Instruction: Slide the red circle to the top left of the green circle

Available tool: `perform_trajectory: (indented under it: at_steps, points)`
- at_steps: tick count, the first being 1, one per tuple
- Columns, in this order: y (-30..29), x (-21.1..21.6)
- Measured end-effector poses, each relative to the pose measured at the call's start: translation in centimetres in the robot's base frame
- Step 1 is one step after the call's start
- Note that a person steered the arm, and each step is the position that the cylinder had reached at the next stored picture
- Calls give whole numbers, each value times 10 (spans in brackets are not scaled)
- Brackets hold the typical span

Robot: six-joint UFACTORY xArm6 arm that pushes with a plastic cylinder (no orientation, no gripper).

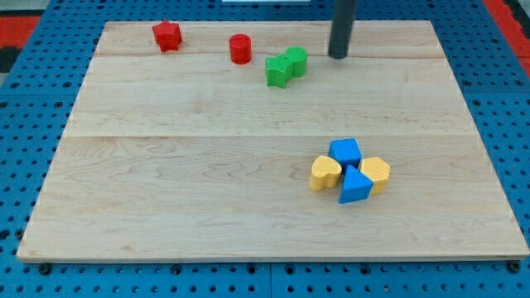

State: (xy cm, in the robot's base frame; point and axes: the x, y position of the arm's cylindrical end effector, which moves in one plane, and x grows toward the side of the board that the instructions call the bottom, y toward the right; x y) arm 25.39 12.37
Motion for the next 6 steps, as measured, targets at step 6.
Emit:
perform_trajectory:
  at_steps: [6]
  points:
    - [-150, 18]
